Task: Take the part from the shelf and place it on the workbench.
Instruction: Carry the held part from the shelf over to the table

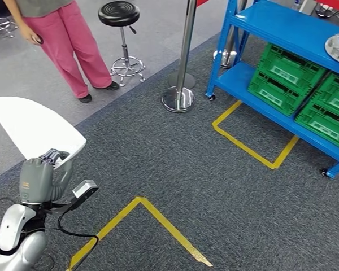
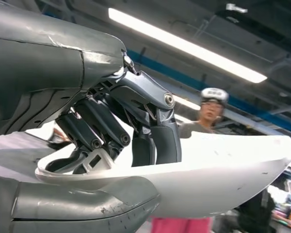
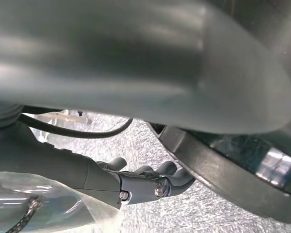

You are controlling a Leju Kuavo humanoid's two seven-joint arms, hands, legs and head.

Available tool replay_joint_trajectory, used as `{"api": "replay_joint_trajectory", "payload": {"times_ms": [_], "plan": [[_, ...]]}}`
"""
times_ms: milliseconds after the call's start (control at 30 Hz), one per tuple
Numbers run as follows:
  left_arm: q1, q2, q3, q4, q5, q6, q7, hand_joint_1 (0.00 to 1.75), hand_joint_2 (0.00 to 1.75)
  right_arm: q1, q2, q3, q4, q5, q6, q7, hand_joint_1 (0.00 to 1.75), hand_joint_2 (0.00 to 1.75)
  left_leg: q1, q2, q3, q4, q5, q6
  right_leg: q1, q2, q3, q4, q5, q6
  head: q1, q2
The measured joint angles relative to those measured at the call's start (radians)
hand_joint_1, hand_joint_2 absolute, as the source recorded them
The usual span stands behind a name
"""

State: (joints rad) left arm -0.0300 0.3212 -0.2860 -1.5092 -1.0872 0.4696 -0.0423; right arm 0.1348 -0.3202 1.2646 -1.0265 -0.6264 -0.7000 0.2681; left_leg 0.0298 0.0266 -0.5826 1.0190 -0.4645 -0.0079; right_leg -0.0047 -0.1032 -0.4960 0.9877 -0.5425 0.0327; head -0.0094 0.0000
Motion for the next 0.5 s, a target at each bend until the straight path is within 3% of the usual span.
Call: {"api": "replay_joint_trajectory", "payload": {"times_ms": [67,133,167,200,233,267,333,400,467,500], "plan": [[-0.004,0.0,0.002,0.0,0.0,0.0,0.0,1.75,1.75,-0.004,-0.001,0.0,-0.001,-0.002,0.0,-0.004,0.0,0.0,-0.002,-0.019,0.0,-0.001,0.002,0.013,-0.004,0.051,-0.04,0.084,-0.049,0.004,0.003,0.0],[-0.008,-0.001,0.002,0.0,0.0,0.0,0.0,1.75,1.75,-0.008,-0.001,0.001,-0.002,-0.005,0.0,-0.01,0.0,0.0,-0.009,-0.04,-0.002,-0.001,0.003,0.021,-0.003,0.092,-0.119,0.238,-0.111,-0.001,0.004,0.0],[-0.008,-0.002,0.002,0.0,0.0,-0.001,0.0,1.75,1.75,-0.009,-0.001,0.001,-0.002,-0.006,0.0,-0.012,0.0,0.0,-0.013,-0.052,-0.002,0.0,0.003,0.023,-0.001,0.098,-0.155,0.297,-0.123,-0.006,0.004,0.0],[-0.008,-0.003,0.001,0.0,0.0,-0.001,0.0,1.75,1.75,-0.009,-0.001,0.001,-0.002,-0.007,0.0,-0.013,0.0,0.0,-0.016,-0.066,-0.001,0.0,0.003,0.024,0.002,0.101,-0.176,0.319,-0.115,-0.012,0.004,0.0],[-0.008,-0.004,0.001,0.0,0.0,-0.002,0.0,1.75,1.75,-0.01,-0.001,0.002,-0.002,-0.008,0.0,-0.014,0.0,0.0,-0.019,-0.082,0.0,0.0,0.003,0.025,0.006,0.105,-0.175,0.296,-0.085,-0.02,0.003,0.0],[-0.009,-0.004,0.001,0.0,0.001,-0.002,0.0,1.75,1.75,-0.01,-0.001,0.002,-0.002,-0.009,0.0,-0.014,0.0,0.0,-0.02,-0.098,0.001,0.0,0.003,0.025,0.01,0.116,-0.157,0.236,-0.042,-0.028,0.003,0.0],[-0.01,-0.005,0.001,0.0,0.002,-0.002,0.0,1.75,1.75,-0.01,-0.001,0.002,-0.002,-0.01,0.0,-0.015,0.0,0.0,-0.021,-0.126,0.0,0.001,0.004,0.024,0.013,0.166,-0.101,0.092,0.03,-0.042,0.003,0.0],[-0.01,-0.006,0.001,0.0,0.006,-0.004,0.0,1.75,1.75,-0.011,-0.001,0.004,-0.004,-0.011,0.0,-0.015,0.0,0.0,-0.019,-0.151,-0.006,0.001,0.006,0.018,0.014,0.195,-0.069,0.025,0.049,-0.043,0.003,0.0],[-0.008,-0.006,0.002,0.0,0.011,-0.005,0.0,1.75,1.75,-0.013,-0.001,0.005,-0.006,-0.014,0.0,-0.016,0.0,0.0,-0.016,-0.174,-0.012,-0.002,0.011,0.006,0.012,0.173,-0.059,0.014,0.053,-0.042,0.004,0.0],[-0.007,-0.006,0.002,0.0,0.012,-0.006,0.0,1.75,1.75,-0.014,-0.001,0.005,-0.008,-0.015,0.0,-0.015,0.0,0.0,-0.017,-0.166,-0.015,0.002,0.007,0.001,0.011,0.16,-0.056,0.007,0.056,-0.044,0.003,0.0]]}}
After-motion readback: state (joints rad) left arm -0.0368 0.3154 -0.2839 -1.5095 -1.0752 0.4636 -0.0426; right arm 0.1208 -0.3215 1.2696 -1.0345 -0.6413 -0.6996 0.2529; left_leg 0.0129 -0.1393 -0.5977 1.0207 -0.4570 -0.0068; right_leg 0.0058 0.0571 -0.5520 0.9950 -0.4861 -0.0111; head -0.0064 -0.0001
